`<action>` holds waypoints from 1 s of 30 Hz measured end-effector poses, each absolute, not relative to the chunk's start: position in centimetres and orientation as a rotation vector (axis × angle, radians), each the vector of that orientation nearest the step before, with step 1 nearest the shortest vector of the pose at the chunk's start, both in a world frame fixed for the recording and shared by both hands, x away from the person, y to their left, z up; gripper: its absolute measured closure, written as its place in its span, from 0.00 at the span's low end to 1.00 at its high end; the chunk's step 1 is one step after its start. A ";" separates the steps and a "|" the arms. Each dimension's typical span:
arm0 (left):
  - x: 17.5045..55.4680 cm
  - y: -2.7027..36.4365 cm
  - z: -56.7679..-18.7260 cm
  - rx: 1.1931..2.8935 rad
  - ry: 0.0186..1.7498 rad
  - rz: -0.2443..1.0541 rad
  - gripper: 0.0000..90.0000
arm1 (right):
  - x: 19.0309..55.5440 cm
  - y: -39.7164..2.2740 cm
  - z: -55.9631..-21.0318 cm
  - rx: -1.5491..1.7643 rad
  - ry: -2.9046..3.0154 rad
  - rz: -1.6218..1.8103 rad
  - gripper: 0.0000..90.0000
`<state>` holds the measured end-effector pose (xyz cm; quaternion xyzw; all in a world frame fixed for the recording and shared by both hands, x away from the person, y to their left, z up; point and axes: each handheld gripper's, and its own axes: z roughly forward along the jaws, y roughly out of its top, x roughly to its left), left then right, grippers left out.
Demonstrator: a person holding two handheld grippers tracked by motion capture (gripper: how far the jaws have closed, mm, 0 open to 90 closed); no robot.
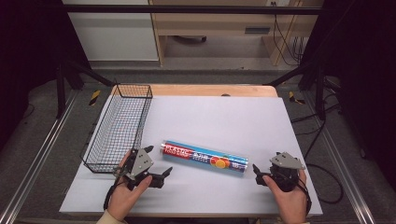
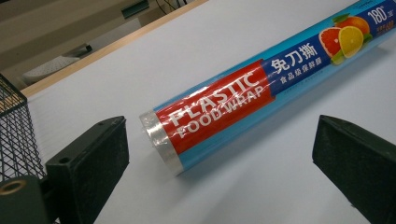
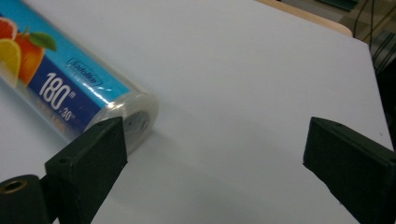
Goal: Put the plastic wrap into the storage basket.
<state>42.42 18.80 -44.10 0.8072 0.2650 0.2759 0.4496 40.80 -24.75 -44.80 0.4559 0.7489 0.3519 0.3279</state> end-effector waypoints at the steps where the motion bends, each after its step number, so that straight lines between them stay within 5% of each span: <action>1: 42.4 18.8 -44.1 1.998 0.654 0.677 0.04 | 40.8 -24.6 -44.9 1.173 1.977 0.918 0.07; 9: 42.3 18.5 -44.3 2.012 0.645 0.666 0.04 | 41.0 -23.3 -44.5 1.096 2.048 0.912 0.09; 22: 42.2 18.6 -44.4 2.030 0.639 0.659 0.04 | 44.8 -17.6 -39.0 0.739 2.399 0.869 0.07; 30: 42.3 19.0 -44.2 2.025 0.637 0.663 0.04 | 48.2 -12.9 -41.3 0.574 2.597 0.793 0.08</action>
